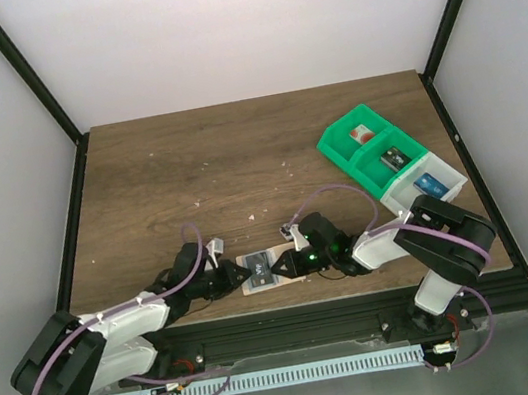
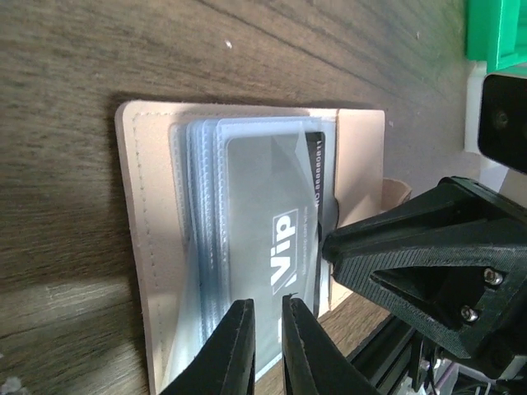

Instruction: Take the credit cards out of the card holder

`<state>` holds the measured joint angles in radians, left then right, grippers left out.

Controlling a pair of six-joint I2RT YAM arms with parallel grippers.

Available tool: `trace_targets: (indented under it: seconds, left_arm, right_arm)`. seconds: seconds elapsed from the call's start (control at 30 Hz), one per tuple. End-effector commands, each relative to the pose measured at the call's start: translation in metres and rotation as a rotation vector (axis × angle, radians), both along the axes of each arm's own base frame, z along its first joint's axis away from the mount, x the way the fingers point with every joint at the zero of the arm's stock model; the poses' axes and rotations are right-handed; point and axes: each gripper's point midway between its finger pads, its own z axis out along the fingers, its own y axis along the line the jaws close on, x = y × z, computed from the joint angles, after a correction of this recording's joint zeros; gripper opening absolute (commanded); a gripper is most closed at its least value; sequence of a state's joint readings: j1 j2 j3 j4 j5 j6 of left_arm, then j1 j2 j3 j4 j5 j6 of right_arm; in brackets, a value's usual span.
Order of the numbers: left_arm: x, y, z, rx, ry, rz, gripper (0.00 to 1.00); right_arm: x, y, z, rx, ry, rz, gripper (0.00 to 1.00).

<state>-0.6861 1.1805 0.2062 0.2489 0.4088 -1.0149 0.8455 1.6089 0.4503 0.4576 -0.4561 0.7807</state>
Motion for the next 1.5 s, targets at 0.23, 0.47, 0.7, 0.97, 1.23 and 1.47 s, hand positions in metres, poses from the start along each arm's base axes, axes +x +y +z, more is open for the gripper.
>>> trace_targets:
  seconds: [0.23, 0.47, 0.7, 0.97, 1.23, 1.47]
  left_arm:
    - [0.008, -0.006, 0.005, 0.006, -0.04, -0.023, 0.13]
    - [0.007, -0.007, -0.006, 0.024, -0.025, -0.033, 0.13]
    - [0.002, -0.004, -0.015, 0.03, 0.001, -0.029, 0.07]
    - [0.005, 0.008, -0.024, 0.097, -0.006, 0.005, 0.01]
    - [0.002, 0.013, -0.035, 0.128, 0.012, 0.01, 0.0]
    - [0.002, 0.016, -0.039, 0.147, 0.019, 0.019, 0.0]
  right_arm:
    - [0.013, 0.014, 0.011, 0.033, -0.013, -0.002, 0.15]
    - [0.013, 0.015, 0.001, 0.015, 0.006, 0.0, 0.16]
    - [0.012, 0.014, -0.001, 0.015, 0.012, 0.0, 0.13]
    - [0.011, 0.012, 0.005, 0.035, -0.01, -0.001, 0.01]
    - [0.009, 0.01, 0.005, 0.039, 0.001, -0.004, 0.02]
    - [0.008, 0.009, 0.003, 0.044, 0.017, -0.004, 0.03]
